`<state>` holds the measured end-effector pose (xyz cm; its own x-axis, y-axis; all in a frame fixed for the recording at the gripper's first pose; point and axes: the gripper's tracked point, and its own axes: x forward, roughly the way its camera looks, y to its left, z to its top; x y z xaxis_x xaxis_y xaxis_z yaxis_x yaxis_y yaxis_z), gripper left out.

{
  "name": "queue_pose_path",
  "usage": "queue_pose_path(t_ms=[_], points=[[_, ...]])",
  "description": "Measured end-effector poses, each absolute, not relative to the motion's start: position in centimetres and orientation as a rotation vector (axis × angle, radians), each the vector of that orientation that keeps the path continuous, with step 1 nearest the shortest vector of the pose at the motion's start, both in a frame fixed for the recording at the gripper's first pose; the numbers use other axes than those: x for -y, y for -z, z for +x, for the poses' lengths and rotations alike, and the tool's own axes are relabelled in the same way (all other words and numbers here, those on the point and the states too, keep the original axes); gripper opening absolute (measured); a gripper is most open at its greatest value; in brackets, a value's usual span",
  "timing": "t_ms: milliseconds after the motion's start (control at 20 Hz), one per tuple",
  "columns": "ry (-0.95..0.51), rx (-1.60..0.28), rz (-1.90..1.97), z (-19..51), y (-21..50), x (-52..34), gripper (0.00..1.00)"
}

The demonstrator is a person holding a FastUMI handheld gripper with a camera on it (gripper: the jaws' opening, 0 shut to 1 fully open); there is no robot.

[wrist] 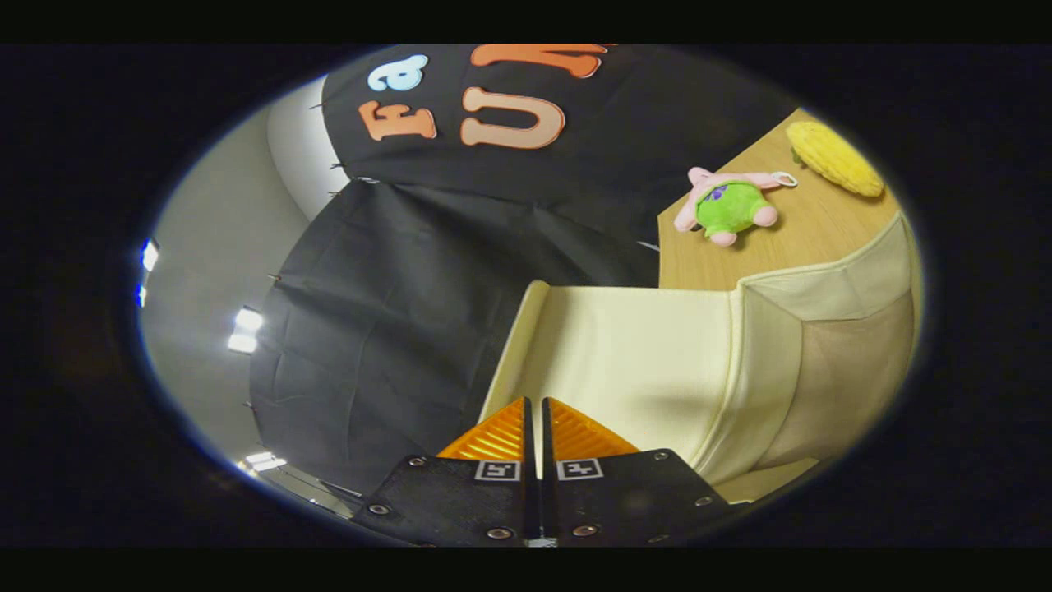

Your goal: Open the storage box then place both shoes into the box .Put the left shoe in first, then the right shoe, with the right side of both shoes facing outward in a uniform manner.

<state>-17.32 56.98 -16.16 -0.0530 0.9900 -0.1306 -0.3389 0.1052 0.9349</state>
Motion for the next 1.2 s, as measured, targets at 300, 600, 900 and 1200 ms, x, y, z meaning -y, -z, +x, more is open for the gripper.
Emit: queue_pose_path(t_ms=[300,600,900,1200], points=[[-1.323,-1.065,0.78,-18.0,16.2,-58.2,0.02],[-1.314,-0.942,0.664,-16.2,15.3,-56.1,0.02],[-1.214,-0.73,0.493,-11.9,14.6,-50.5,0.31],[-1.064,-0.602,0.389,-7.1,14.5,-42.4,0.79]])
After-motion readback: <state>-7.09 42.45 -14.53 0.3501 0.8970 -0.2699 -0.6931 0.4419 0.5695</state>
